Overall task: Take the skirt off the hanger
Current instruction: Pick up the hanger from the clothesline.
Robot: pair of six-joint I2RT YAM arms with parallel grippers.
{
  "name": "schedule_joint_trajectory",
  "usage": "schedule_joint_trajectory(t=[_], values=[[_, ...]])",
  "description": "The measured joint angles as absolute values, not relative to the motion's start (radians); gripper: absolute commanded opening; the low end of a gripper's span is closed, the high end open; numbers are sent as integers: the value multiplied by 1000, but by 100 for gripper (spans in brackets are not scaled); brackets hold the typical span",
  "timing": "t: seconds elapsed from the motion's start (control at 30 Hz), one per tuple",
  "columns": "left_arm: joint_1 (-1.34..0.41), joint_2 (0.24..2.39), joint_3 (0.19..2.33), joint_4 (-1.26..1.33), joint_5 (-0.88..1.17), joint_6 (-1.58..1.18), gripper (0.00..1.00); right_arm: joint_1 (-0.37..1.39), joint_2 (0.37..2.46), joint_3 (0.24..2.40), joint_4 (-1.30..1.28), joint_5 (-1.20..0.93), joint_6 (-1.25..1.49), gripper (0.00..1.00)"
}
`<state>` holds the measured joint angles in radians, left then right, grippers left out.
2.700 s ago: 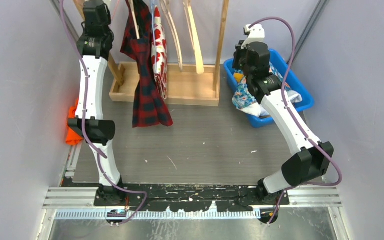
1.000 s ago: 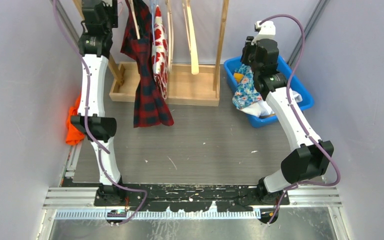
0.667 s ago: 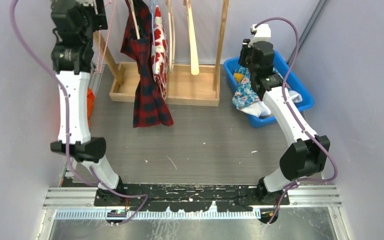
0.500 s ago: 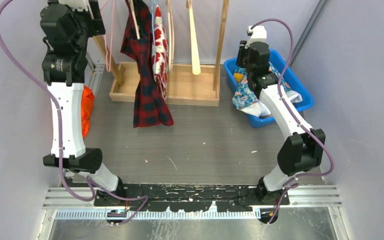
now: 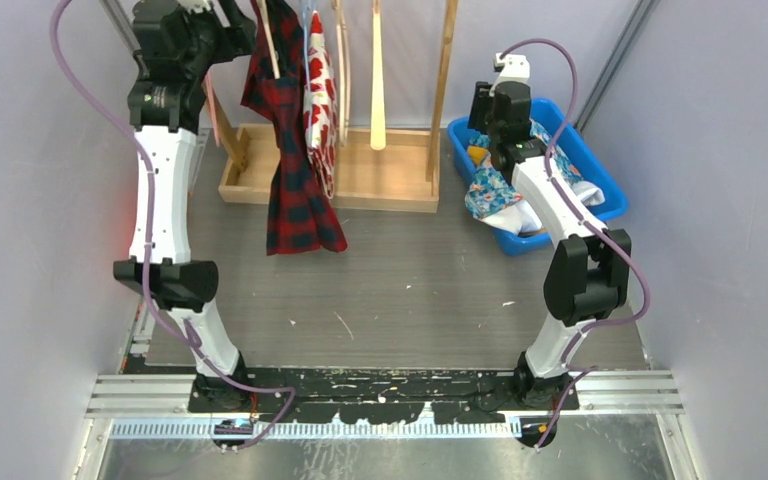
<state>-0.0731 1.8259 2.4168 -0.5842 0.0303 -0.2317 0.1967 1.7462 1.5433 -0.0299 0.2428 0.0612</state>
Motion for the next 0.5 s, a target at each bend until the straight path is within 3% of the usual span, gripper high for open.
schedule_joint_trajectory(t=[0.07, 0.5], values=[[-83, 1869, 2442, -570, 51, -262, 95, 188, 1750, 1549, -23, 243, 67, 73], [-128, 1944, 2493, -508, 90, -325, 100, 173, 1768, 1555, -7, 251, 70, 77]])
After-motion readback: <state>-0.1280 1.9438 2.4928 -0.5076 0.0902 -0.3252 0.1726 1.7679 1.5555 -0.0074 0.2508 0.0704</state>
